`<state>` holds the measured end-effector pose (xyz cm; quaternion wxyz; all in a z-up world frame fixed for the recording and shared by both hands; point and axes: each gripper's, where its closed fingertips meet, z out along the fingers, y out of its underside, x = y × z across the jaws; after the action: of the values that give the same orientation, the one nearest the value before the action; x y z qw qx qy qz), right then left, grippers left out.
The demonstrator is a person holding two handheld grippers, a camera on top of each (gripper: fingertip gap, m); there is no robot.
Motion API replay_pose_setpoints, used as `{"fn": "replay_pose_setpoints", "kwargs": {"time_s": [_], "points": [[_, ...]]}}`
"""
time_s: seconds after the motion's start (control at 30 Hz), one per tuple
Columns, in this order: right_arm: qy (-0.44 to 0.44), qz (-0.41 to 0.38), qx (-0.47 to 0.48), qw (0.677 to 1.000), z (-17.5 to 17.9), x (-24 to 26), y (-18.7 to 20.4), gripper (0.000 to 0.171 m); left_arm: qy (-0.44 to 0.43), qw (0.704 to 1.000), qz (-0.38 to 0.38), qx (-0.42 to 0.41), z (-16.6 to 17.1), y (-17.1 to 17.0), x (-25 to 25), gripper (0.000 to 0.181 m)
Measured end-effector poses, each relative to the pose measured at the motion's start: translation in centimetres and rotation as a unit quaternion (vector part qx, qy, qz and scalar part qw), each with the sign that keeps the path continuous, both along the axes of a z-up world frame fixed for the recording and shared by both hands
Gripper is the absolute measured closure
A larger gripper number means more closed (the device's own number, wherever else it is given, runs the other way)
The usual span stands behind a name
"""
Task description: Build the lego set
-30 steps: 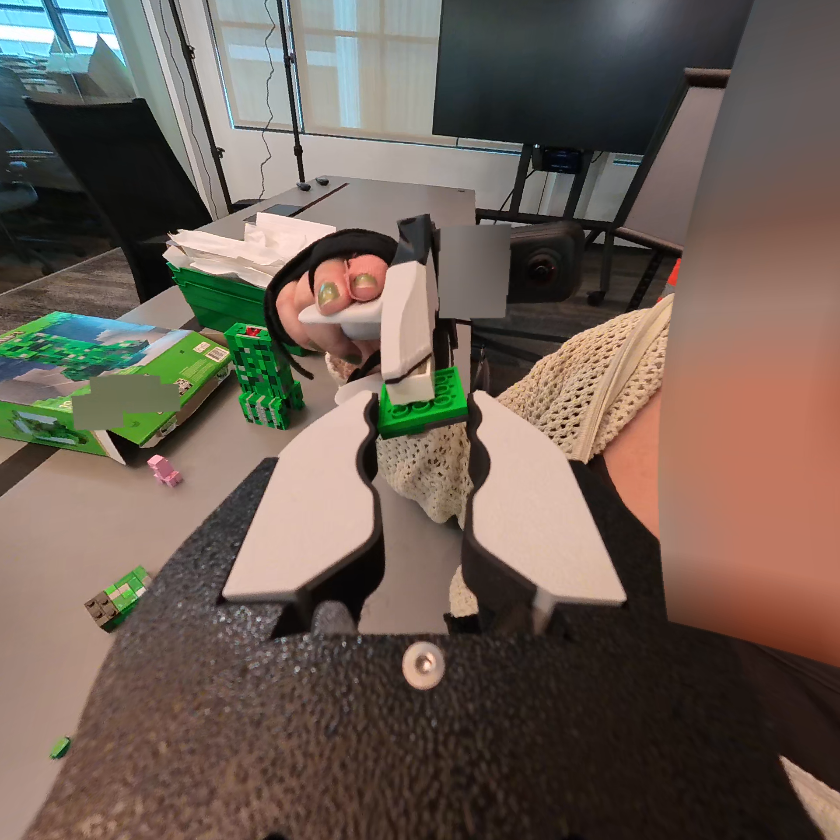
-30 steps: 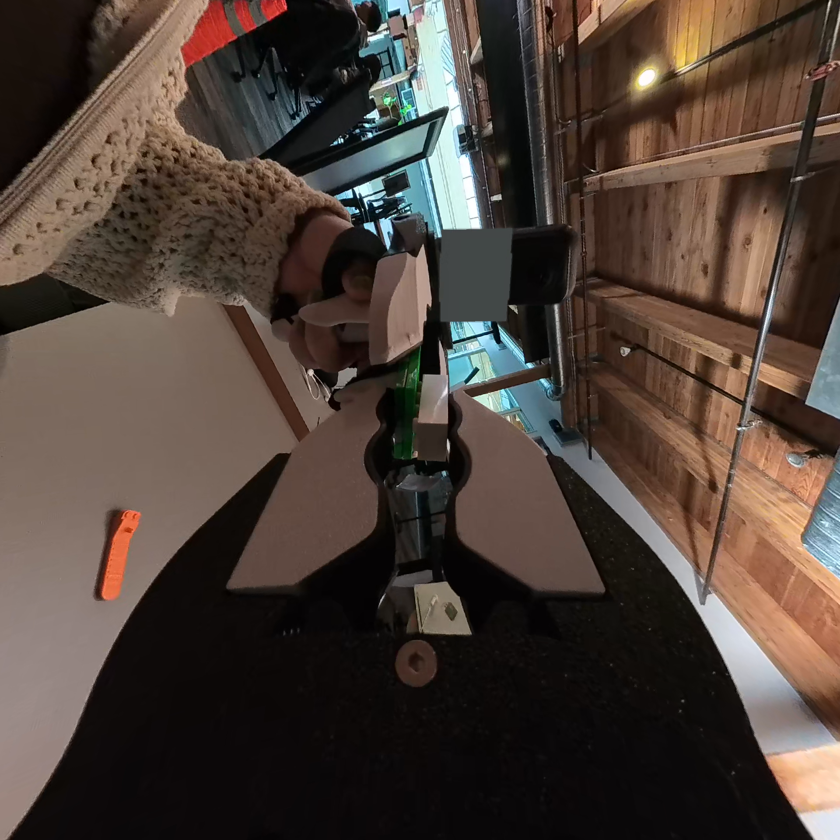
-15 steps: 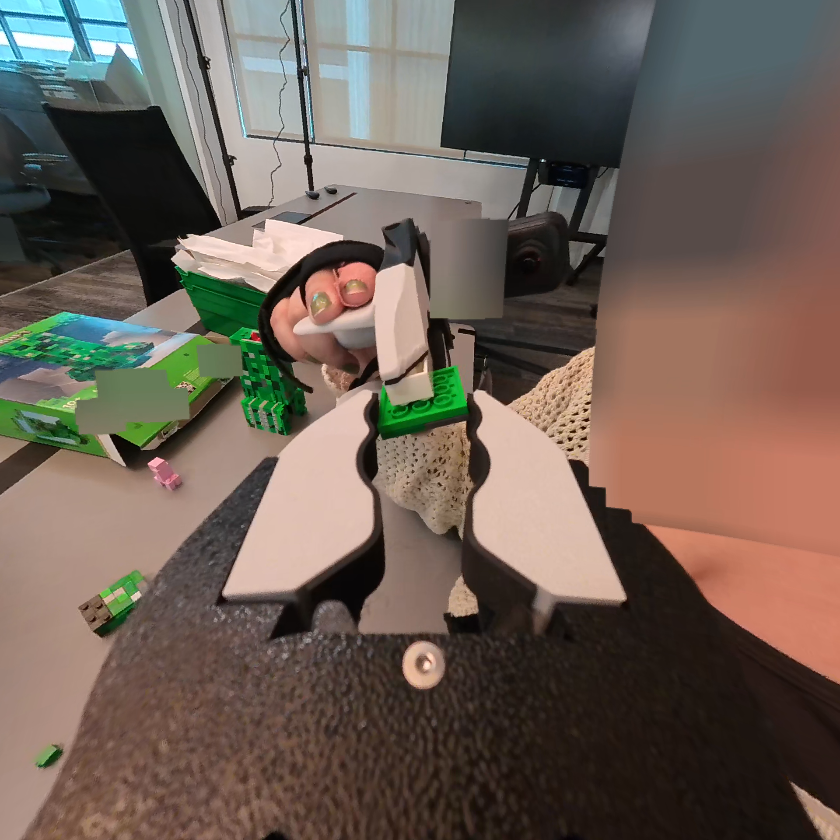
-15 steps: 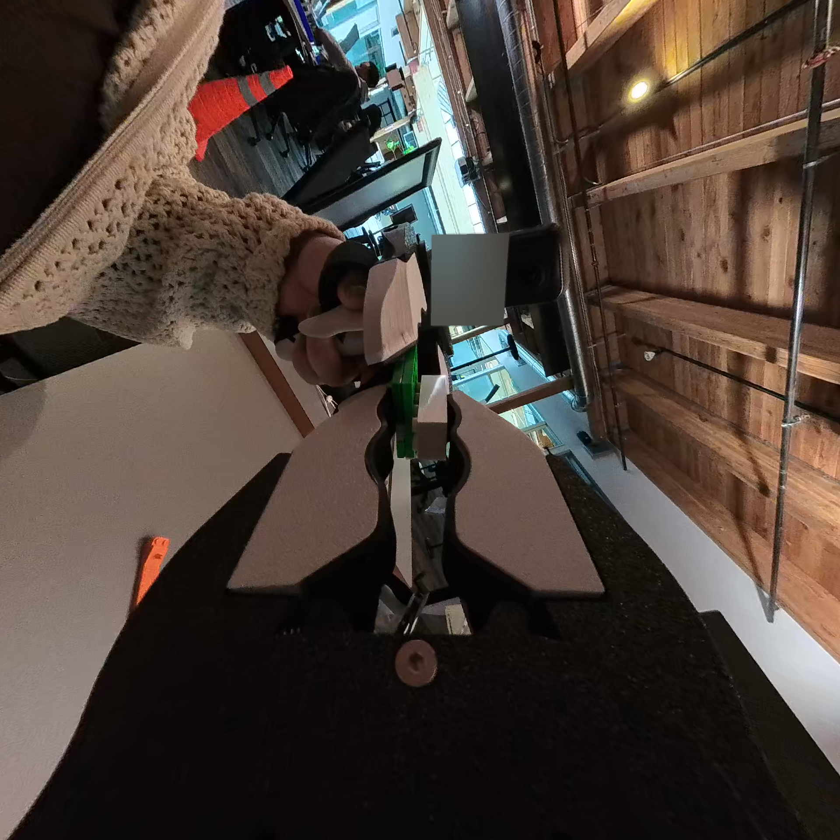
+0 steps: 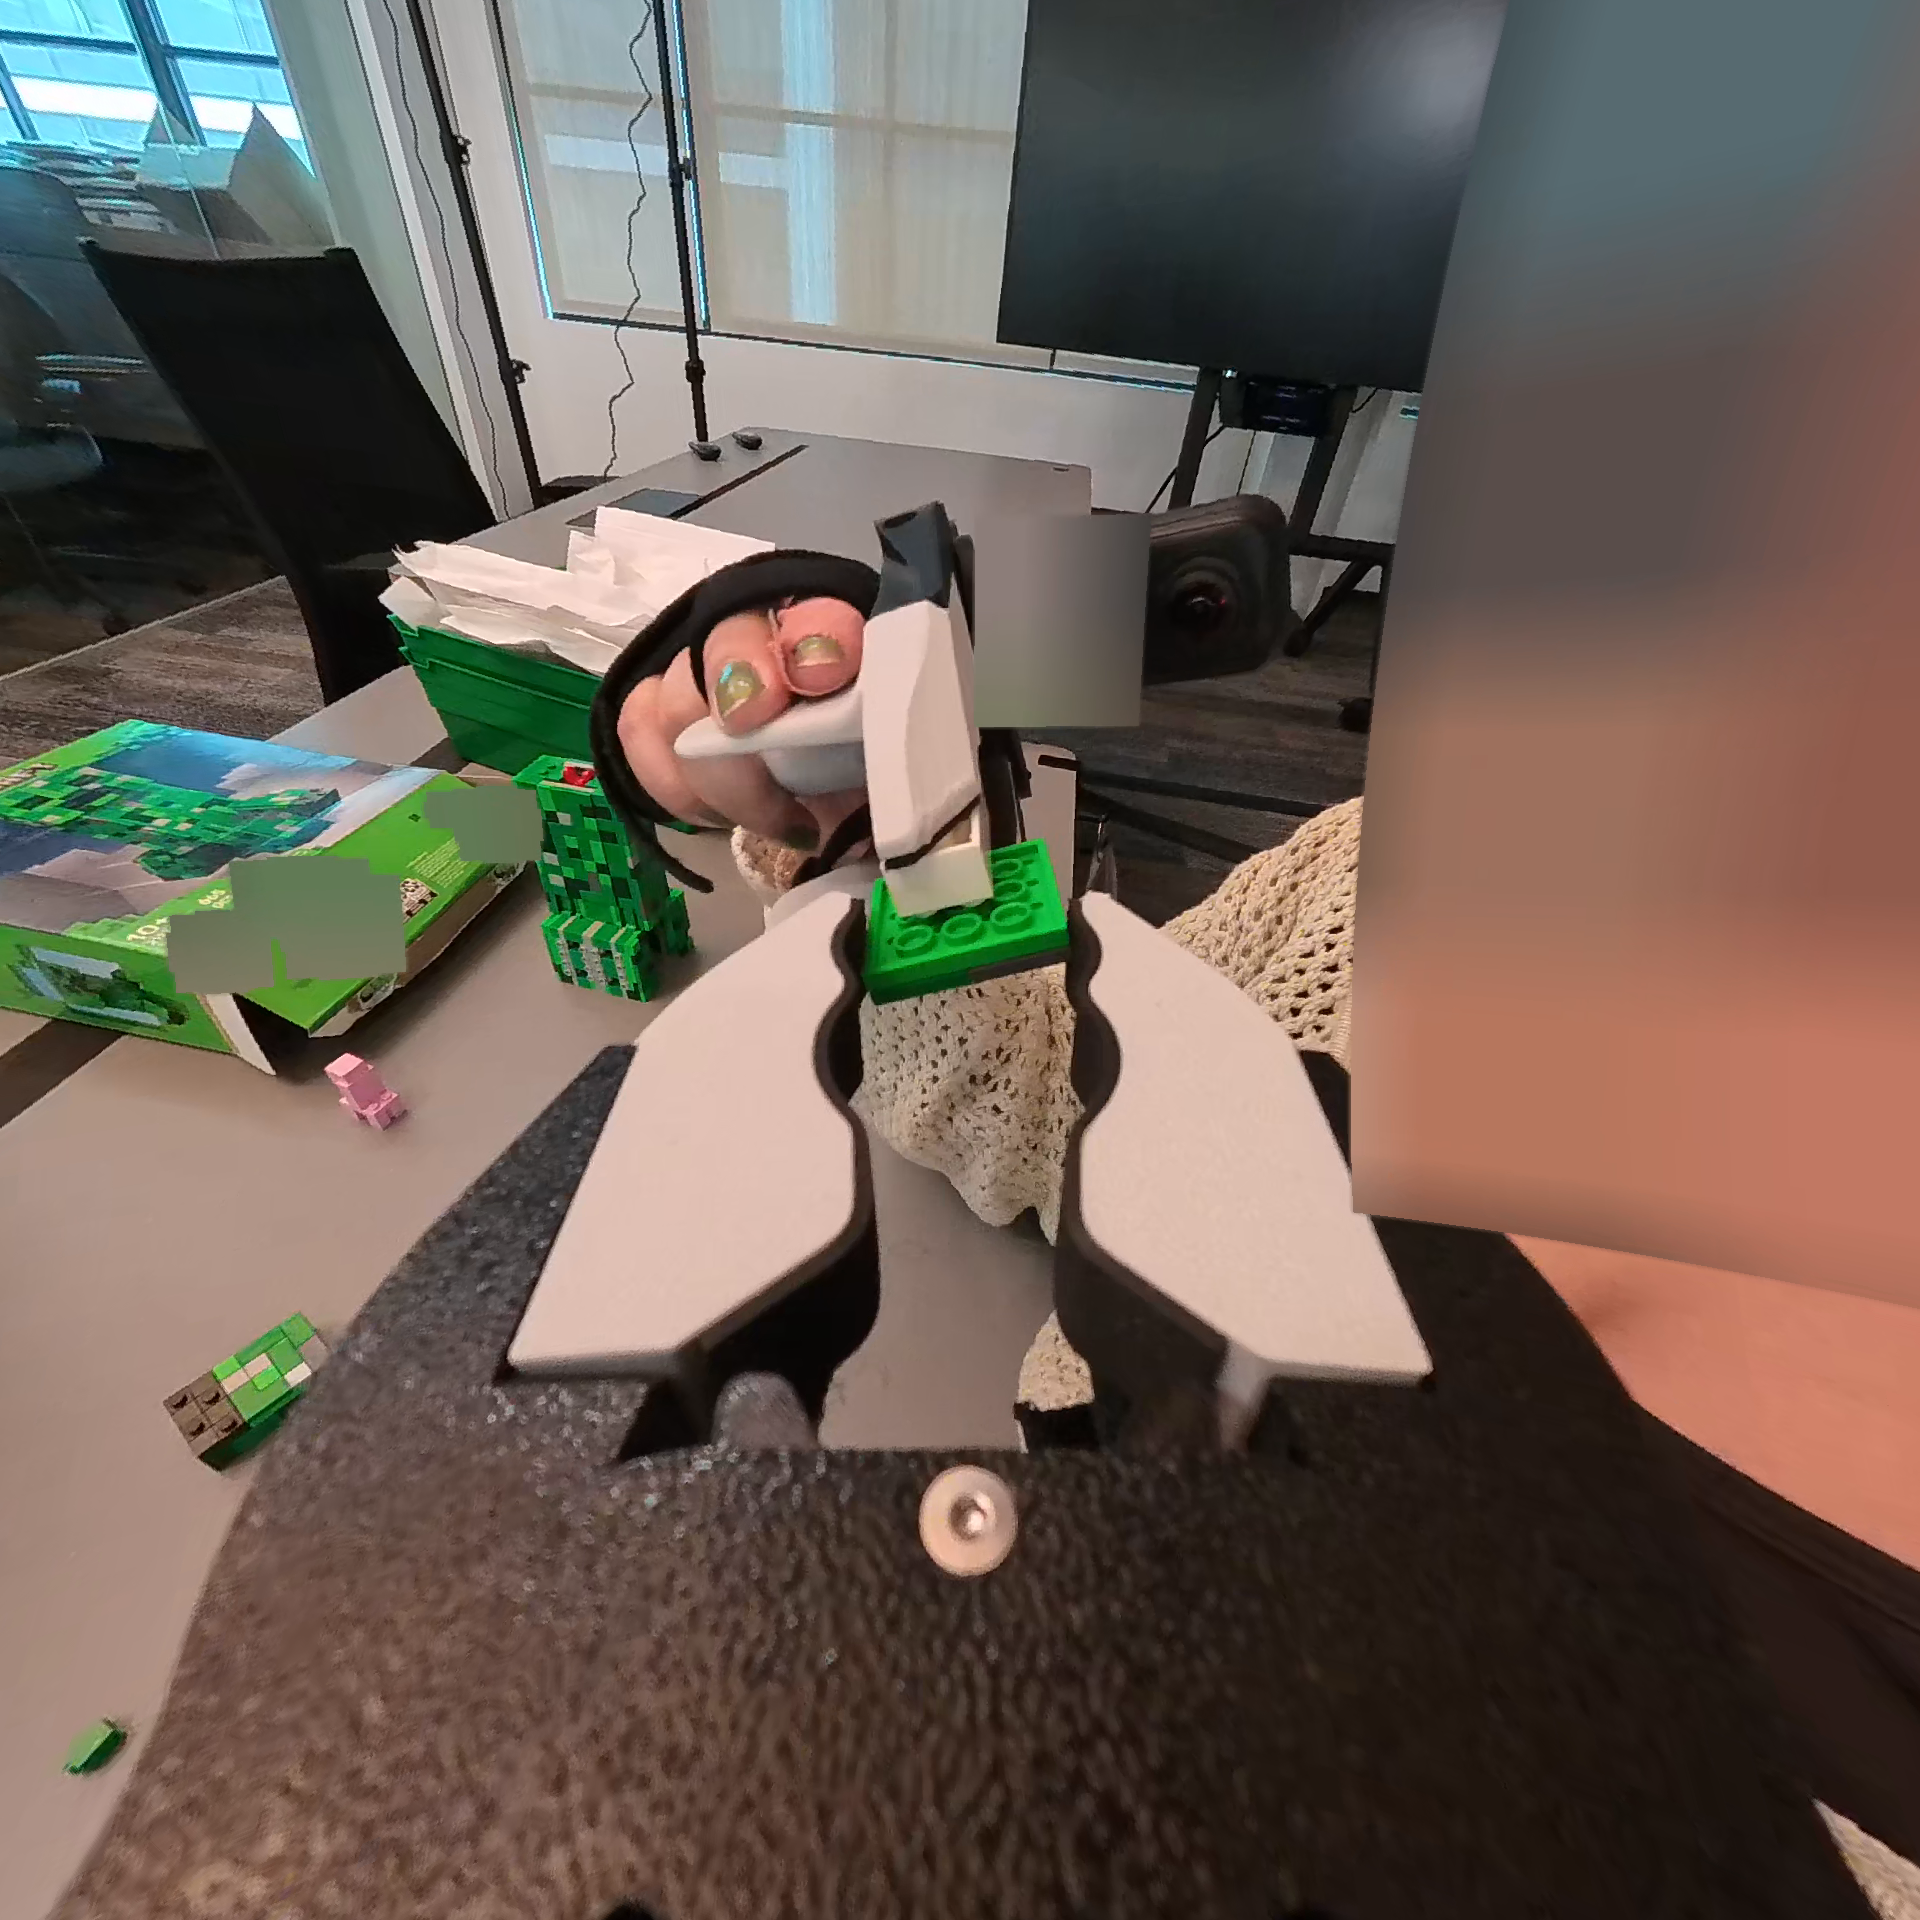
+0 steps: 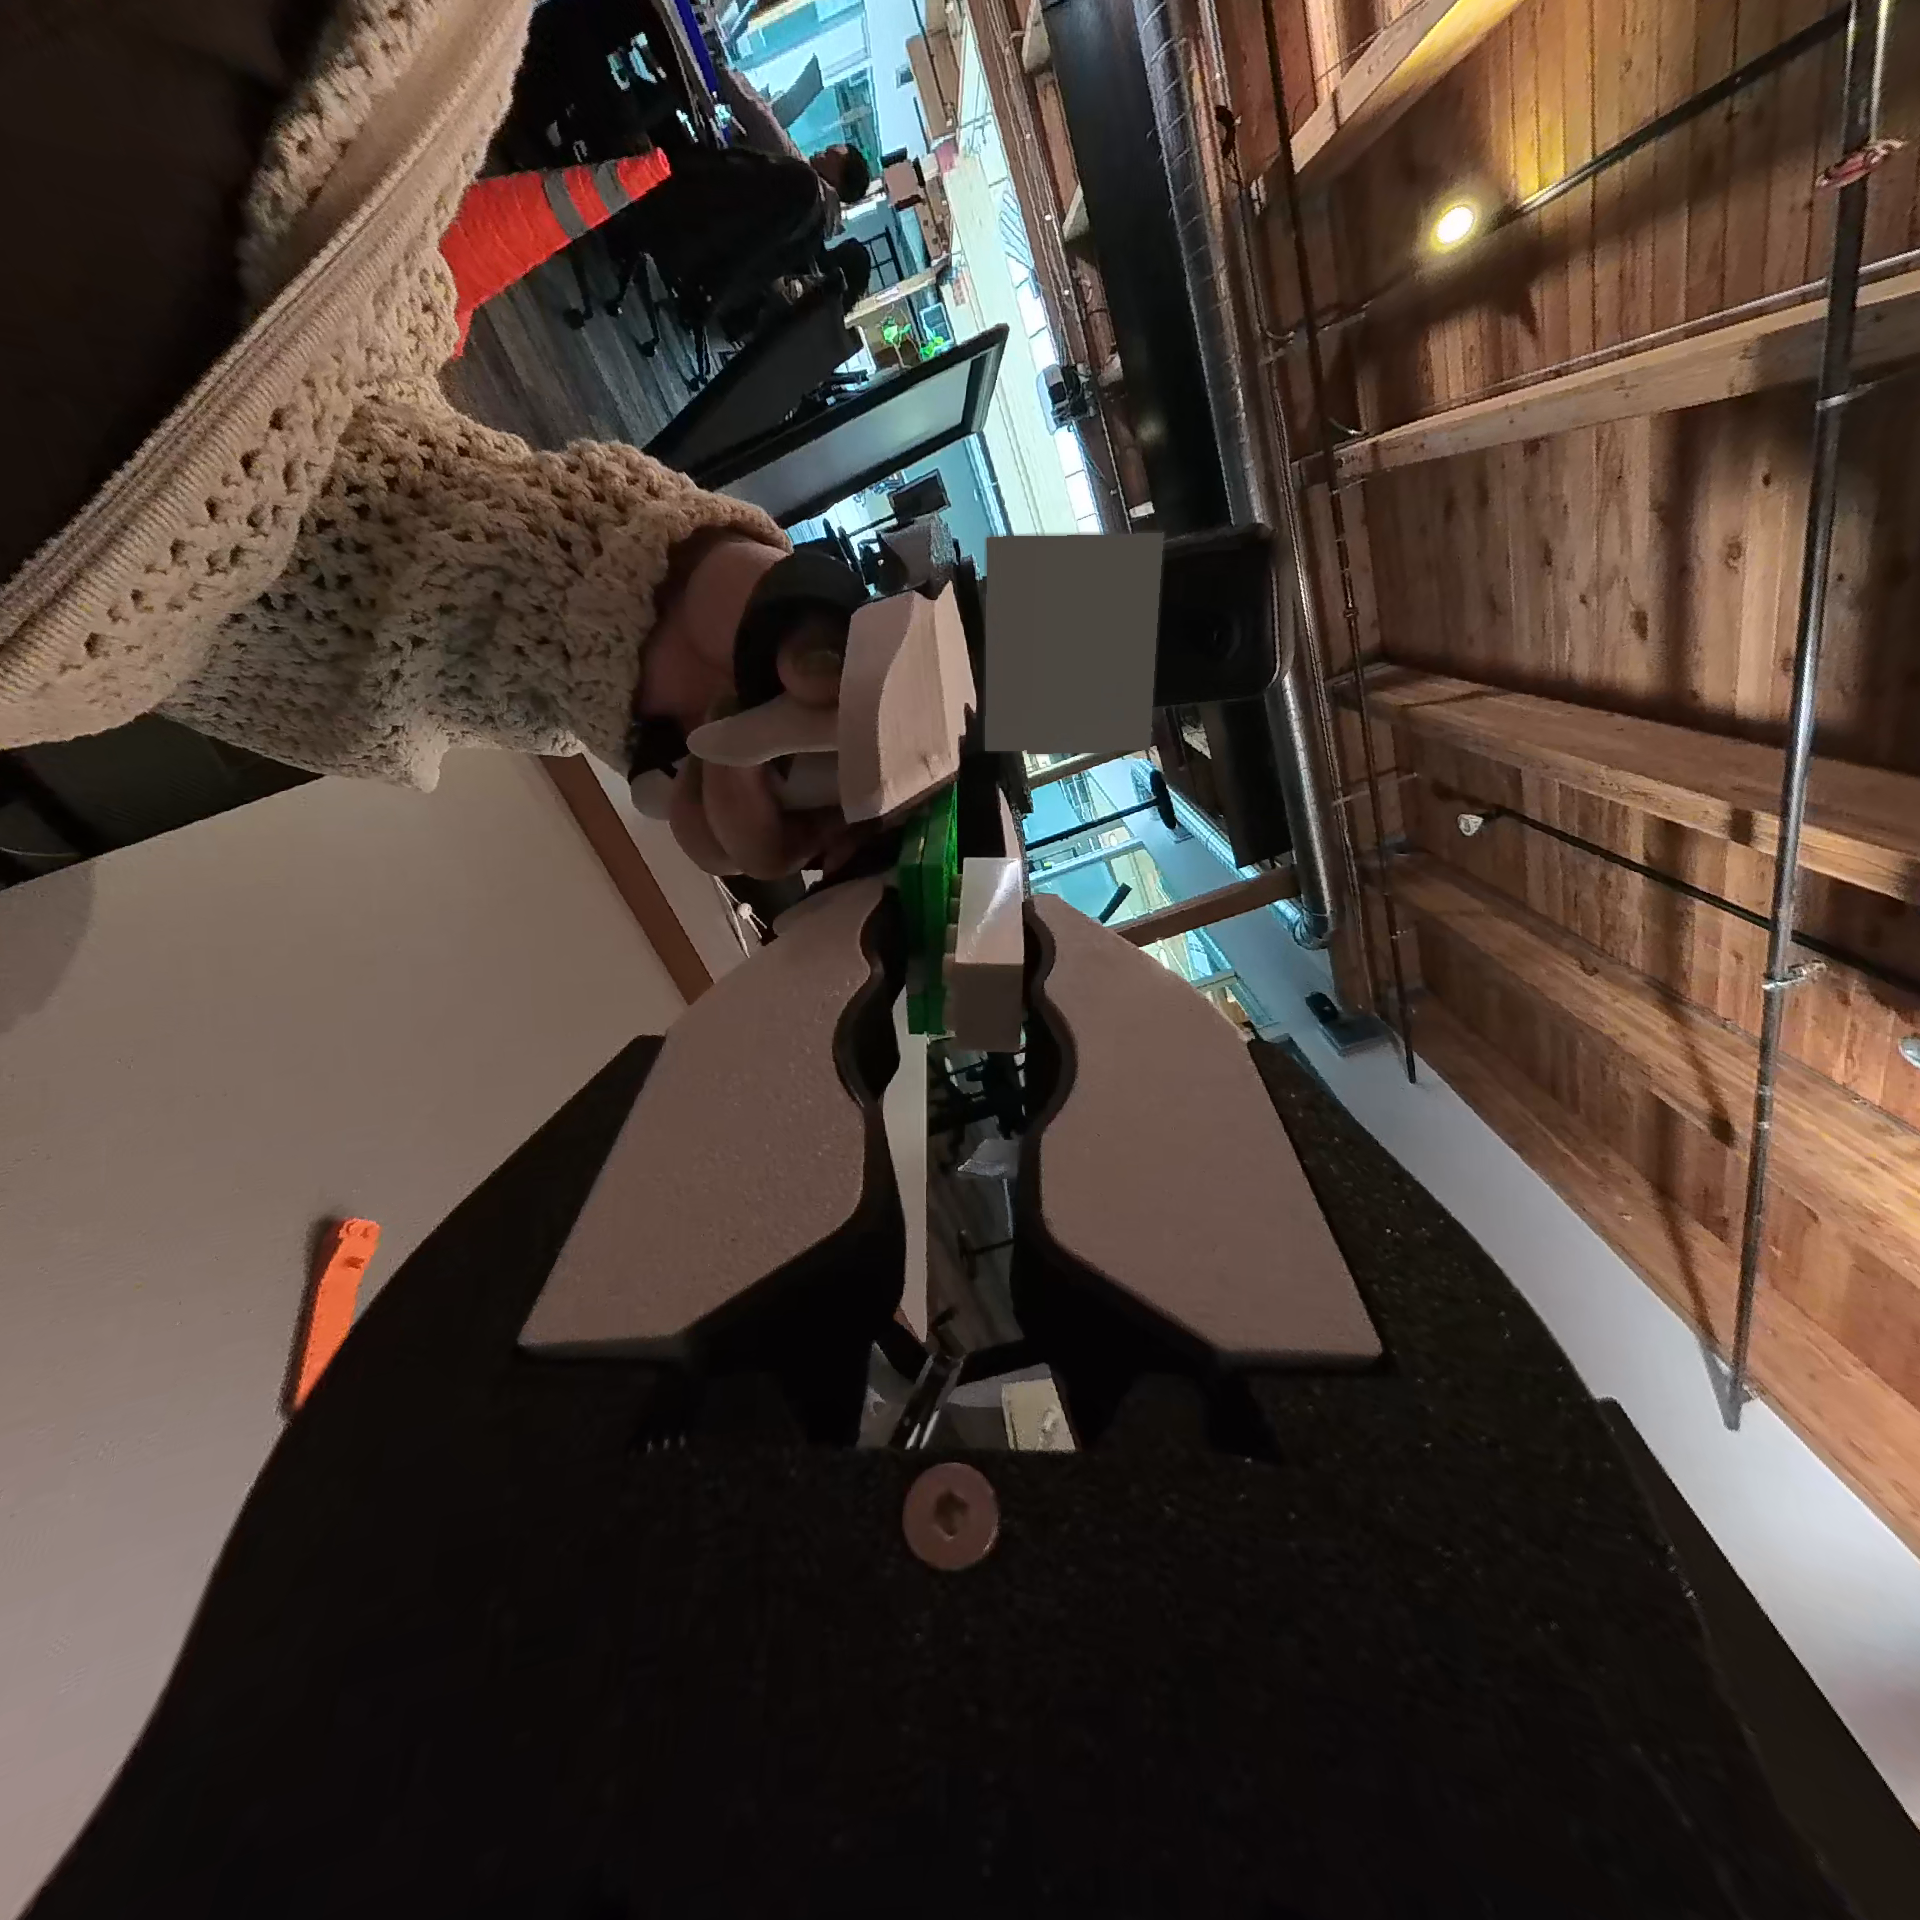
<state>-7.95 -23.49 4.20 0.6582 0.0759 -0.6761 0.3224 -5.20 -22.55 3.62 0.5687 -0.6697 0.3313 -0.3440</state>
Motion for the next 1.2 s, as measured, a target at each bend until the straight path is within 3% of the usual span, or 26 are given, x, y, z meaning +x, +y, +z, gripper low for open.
{"fn": "replay_pose_setpoints", "kwargs": {"time_s": [0.73,1.2], "points": [[-0.046,-0.034,0.0,0.998,-0.7,-0.6,0.6,0.152,0.029,0.999,0.026,0.0,-0.7,0.3,-0.4,0.145],[-0.016,0.026,-0.003,1.0,-0.1,0.6,-0.6,0.152,0.0,1.0,-0.019,-0.008,-0.2,-0.6,0.6,0.145]]}}
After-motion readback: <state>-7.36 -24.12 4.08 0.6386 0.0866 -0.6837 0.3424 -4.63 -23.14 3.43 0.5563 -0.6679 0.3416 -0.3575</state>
